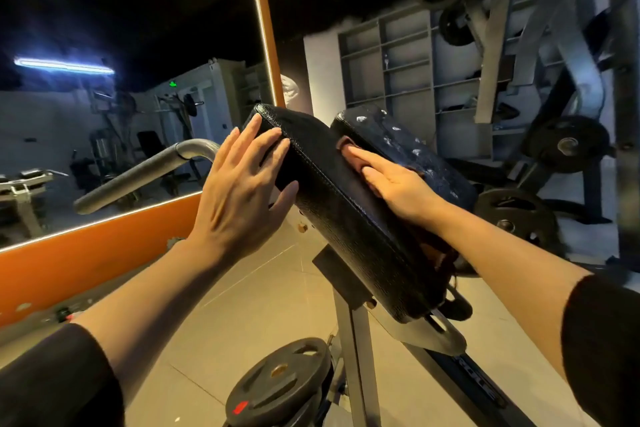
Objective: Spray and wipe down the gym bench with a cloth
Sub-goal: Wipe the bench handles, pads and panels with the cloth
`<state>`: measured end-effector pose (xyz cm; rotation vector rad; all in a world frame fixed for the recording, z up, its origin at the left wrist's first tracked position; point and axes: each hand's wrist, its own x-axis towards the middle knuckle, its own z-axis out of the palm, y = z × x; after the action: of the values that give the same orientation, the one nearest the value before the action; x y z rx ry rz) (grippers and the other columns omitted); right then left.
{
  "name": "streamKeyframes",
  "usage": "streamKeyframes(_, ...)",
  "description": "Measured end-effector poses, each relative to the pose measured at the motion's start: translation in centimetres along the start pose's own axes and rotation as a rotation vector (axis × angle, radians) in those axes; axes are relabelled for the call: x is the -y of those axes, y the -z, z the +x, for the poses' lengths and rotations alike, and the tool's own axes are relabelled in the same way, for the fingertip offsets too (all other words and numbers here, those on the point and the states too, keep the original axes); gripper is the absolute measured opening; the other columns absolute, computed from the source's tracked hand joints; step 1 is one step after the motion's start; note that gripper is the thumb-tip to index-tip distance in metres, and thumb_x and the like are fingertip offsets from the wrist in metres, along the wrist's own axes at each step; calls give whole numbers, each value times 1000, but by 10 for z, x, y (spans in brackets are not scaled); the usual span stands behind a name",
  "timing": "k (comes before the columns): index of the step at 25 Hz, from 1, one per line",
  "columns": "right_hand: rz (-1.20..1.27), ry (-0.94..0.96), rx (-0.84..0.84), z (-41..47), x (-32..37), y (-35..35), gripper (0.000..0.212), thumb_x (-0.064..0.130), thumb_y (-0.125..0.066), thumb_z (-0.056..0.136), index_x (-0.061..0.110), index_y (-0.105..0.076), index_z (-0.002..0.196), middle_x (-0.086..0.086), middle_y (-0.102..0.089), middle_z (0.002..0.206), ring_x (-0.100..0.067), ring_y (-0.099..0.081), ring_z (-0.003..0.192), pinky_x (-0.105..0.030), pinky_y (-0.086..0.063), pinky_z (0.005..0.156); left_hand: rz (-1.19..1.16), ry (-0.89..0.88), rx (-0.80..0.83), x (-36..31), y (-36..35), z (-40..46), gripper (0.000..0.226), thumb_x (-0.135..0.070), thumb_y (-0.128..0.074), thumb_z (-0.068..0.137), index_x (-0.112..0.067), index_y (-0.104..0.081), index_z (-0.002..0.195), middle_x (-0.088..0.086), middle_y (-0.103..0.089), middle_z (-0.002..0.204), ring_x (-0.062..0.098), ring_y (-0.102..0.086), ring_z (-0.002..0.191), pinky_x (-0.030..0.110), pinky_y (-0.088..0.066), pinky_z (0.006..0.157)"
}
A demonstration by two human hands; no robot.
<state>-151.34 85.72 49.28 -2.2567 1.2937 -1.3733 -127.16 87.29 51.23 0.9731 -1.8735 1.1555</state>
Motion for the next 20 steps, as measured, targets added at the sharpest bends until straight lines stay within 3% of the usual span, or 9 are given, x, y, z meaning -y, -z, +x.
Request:
streamKeyframes(1,30,-68,-16,3,-6,3,43,28,-33,105,35,-35,147,10,-36,152,-10,-33,139,-39,-22,119,0,8,-2,2,-3,1,60,-46,-41,93,-7,-49,138,15,-46,145,32,-29,142,49,-17,118)
streamKeyframes(3,120,-86,-44,8,-4,2,43,22,-37,104,29,-39,147,9,-39,151,-9,-35,138,-38,-25,118,-10,37,-27,1,-9,0,64,-52,-41,93,-9,-47,141,14,-45,146,30,-31,142,49,-19,118)
streamKeyframes(7,125,153,21,32,37,-13,45,12,-42,102,26,-42,144,5,-37,152,-8,-30,140,-26,-24,116,-25,79,-84,-1,-14,-3,71,-59,-44,91,-8,-48,140,13,-47,144,26,-41,136,42,-27,116)
streamKeyframes(11,68,95,-25,77,38,-12,43,14,-43,101,24,-46,143,3,-48,145,-15,-41,135,-33,-30,115,-33,88,-80,2,-14,-4,73,-61,-44,89,-9,-49,139,12,-48,143,26,-47,132,41,-32,112)
streamKeyframes(16,71,282,54,95,61,-25,43,11,-41,101,24,-46,142,3,-44,148,-10,-36,137,-24,-28,113,-36,102,-109,1,-14,-5,75,-63,-44,87,-8,-52,137,11,-51,141,25,-52,127,38,-34,109)
streamKeyframes(20,-6,4,-7,106,29,-9,42,14,-39,102,23,-47,142,-2,-49,144,-20,-44,132,-31,-36,110,-23,104,-96,1,-14,-4,74,-63,-45,85,-10,-54,136,8,-52,140,24,-55,124,36,-34,107)
